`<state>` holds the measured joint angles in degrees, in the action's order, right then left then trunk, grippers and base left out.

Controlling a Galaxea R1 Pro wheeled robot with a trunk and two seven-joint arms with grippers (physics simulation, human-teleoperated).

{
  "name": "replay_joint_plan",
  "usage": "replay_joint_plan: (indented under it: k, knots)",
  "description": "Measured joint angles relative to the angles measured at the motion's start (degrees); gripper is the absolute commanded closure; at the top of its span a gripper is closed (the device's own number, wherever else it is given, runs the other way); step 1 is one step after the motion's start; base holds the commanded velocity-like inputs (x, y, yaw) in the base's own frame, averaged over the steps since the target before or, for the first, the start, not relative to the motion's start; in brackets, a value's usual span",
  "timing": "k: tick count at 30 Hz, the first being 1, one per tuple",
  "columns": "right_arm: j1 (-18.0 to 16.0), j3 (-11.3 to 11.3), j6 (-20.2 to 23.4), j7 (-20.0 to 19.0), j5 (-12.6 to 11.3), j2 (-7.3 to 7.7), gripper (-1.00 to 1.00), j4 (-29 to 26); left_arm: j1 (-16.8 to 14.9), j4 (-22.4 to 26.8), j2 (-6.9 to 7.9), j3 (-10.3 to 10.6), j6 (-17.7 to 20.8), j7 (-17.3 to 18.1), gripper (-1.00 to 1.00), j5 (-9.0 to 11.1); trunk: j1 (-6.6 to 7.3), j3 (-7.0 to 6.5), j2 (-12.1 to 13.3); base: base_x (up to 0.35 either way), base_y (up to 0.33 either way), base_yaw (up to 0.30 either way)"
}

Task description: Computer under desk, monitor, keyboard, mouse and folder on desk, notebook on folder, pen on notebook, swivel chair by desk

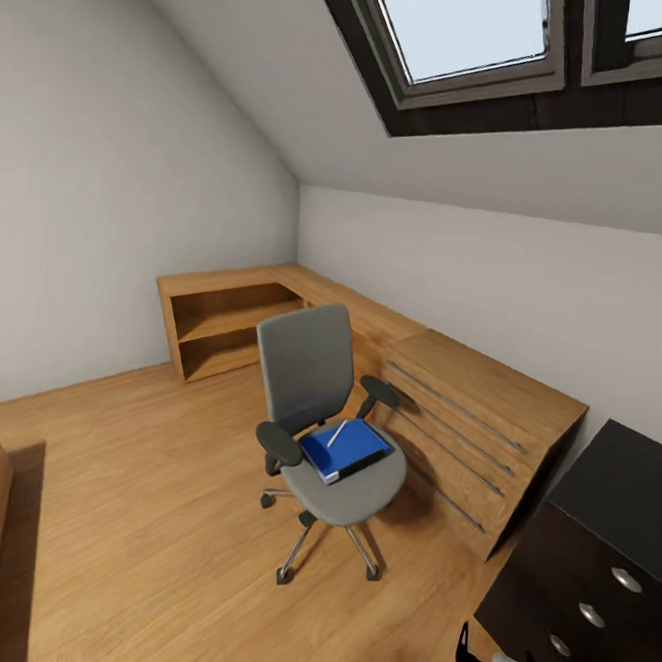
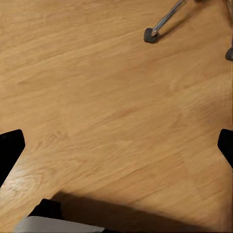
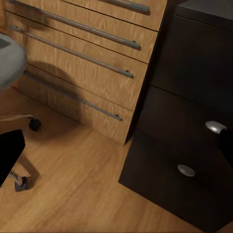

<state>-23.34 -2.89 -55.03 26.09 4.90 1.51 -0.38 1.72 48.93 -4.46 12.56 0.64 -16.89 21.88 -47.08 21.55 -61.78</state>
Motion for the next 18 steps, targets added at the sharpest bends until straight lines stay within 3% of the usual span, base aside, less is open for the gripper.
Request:
replay_joint_plan:
  k: [5, 7, 10, 11, 13, 15, 17, 18]
  knots:
    - [-0.01, 0.26, 0.17, -0.21, 0.13, 0.12, -1.00, -0.36, -0.07, 0.27, 0.07, -0.11, -4.08, -0.92, -1.00, -0.15, 0.00, 0.23, 0.00, 0.000, 0.000, 0.223]
    - [-0.01, 0.35, 0.17, -0.37, 0.30, 0.20, -1.00, -0.96, -1.29, 0.68, 0.25, -0.36, -3.83, -2.19, -1.00, -0.10, 0.00, 0.29, 0.00, 0.000, 0.000, 0.099]
    - [-0.03, 0.46, 0.24, -1.86, 0.78, 0.69, -1.00, -4.08, -6.14, 1.48, 0.44, -1.07, 0.11, -4.61, -1.00, 0.17, 0.00, 0.31, 0.00, 0.000, 0.000, 0.035]
    - [-0.07, 0.45, 0.90, -4.21, 1.06, 1.54, -1.00, -6.81, -9.35, 2.17, 0.51, -1.43, 5.80, -5.72, -1.00, 0.29, 0.00, 0.31, 0.01, 0.000, 0.000, 0.013]
    - [-0.16, 0.38, 2.82, -5.93, 1.11, 2.00, -1.00, -8.49, -13.24, 2.50, 0.53, -2.31, 10.68, -6.11, -1.00, 0.64, 0.00, 0.31, 0.01, 0.000, 0.000, 0.007]
    - [-0.52, 0.34, 7.08, -6.97, 1.17, 2.29, -1.00, -11.51, -20.12, 2.31, 0.38, -4.16, 18.45, -6.15, -1.00, 2.58, 0.00, 0.31, 0.01, 0.000, 0.000, 0.003]
    - [-1.50, 0.30, 11.16, -7.45, 1.07, 1.80, -1.00, -20.07, -30.20, 2.37, 0.25, -5.53, 30.84, -6.18, -1.00, 8.82, 0.00, 0.30, 0.01, 0.000, 0.000, 0.000]
    - [-2.01, 0.22, 11.84, -7.54, 0.86, 1.12, -1.00, -22.63, -31.38, 2.66, 0.27, -5.79, 33.21, -6.19, -1.00, 10.79, 0.00, 0.31, 0.00, 0.000, 0.000, 0.000]
